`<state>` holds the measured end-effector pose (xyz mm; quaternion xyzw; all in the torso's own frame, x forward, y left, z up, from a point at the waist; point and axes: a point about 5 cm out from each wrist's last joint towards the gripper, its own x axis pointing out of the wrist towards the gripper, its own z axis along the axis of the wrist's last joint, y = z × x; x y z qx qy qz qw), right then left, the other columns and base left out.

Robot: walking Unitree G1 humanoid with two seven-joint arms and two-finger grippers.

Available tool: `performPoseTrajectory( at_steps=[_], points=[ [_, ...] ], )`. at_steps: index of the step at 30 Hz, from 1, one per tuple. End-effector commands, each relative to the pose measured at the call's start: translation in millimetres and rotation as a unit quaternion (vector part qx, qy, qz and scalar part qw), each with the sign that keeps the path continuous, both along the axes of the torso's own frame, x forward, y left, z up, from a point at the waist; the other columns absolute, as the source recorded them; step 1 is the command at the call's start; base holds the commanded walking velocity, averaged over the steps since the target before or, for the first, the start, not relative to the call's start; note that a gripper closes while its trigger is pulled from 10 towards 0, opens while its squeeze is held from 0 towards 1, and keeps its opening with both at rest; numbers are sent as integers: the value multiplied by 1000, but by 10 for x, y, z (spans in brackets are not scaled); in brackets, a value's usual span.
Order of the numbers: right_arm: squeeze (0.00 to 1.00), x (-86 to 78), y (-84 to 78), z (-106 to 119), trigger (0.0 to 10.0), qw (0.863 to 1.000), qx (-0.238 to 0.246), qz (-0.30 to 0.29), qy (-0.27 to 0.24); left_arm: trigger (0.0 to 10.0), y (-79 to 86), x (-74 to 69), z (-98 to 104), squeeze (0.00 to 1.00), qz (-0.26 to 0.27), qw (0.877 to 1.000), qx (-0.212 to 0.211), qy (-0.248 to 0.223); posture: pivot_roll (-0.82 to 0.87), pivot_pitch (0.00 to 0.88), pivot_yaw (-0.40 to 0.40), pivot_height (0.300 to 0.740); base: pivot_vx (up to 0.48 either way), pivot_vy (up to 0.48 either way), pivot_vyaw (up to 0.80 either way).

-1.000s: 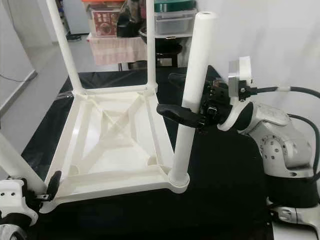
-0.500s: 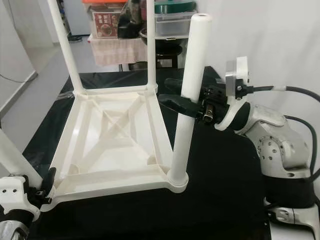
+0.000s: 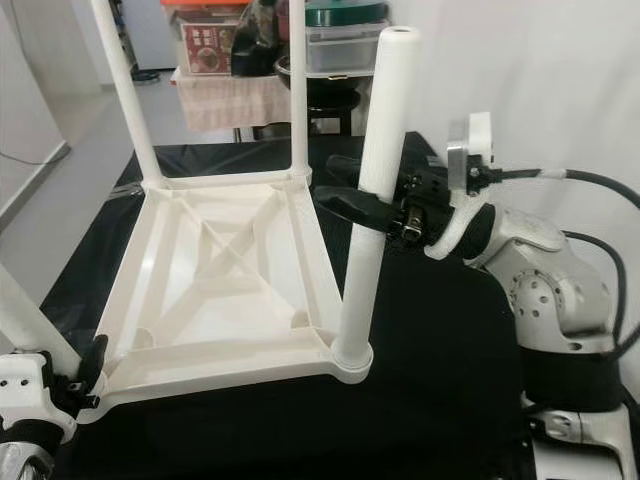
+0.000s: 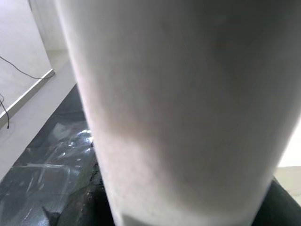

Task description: Building children table

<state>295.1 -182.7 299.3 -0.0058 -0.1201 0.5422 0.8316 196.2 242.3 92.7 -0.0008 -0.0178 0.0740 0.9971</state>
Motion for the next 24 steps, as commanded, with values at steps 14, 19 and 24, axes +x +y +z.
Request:
performPoseTrajectory(
  at_steps=[14, 19, 24],
  points=[
    [0, 618, -437, -608, 0, 884, 37, -428, 183, 0, 339, 317, 1861, 0, -63, 958, 146, -240, -39, 0, 35, 740, 0, 0, 0],
    [0, 411, 132, -1485, 0, 825, 3, -443, 350, 0, 66, 539, 3196, 0, -191, 878, 271, -347, -9, 0, 82, 740, 0, 0, 0],
    [0, 316, 406, -1764, 0, 798, 0, -430, 423, 0, -168, 621, 3503, 0, -242, 854, 281, -366, -7, 0, 98, 740, 0, 0, 0]
  ],
)
